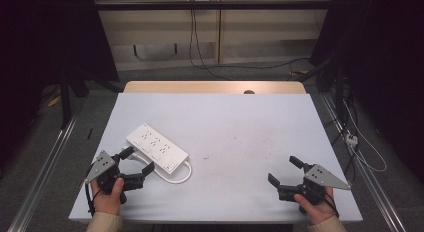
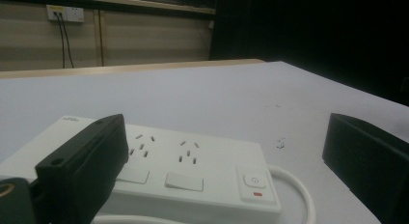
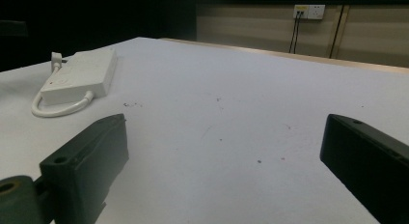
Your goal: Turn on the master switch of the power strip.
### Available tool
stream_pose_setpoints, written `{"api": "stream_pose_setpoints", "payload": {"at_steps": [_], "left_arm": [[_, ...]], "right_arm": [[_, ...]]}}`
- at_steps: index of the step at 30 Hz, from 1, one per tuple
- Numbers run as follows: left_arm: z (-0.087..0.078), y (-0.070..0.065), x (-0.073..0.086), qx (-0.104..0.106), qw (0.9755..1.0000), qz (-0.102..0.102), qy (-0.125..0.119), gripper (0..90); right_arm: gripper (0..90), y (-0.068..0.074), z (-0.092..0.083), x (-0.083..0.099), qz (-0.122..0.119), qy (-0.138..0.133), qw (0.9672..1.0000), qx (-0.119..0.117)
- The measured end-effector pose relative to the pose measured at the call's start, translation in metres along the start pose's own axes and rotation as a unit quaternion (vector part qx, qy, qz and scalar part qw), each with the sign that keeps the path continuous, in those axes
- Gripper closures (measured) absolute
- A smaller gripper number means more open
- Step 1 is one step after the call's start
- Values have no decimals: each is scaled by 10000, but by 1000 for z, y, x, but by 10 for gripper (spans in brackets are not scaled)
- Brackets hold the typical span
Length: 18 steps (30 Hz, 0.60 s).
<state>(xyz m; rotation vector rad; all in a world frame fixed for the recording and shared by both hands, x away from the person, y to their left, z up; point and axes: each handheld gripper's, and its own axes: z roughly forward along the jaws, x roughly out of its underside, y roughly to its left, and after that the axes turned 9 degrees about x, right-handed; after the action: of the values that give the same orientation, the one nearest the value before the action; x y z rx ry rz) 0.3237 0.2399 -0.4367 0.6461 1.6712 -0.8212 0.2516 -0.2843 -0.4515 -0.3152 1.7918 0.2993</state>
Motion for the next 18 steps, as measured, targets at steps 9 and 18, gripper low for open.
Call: {"api": "stream_pose_setpoints", "payload": {"at_steps": [9,18], "left_arm": [[1,0,-2,41,10000,-10,-47,20],[7,0,-5,150,9999,-16,-50,19]], "right_arm": [[32,0,0,0,-7,15,10000,14],[34,-1,0,0,-4,11,10000,12]]}}
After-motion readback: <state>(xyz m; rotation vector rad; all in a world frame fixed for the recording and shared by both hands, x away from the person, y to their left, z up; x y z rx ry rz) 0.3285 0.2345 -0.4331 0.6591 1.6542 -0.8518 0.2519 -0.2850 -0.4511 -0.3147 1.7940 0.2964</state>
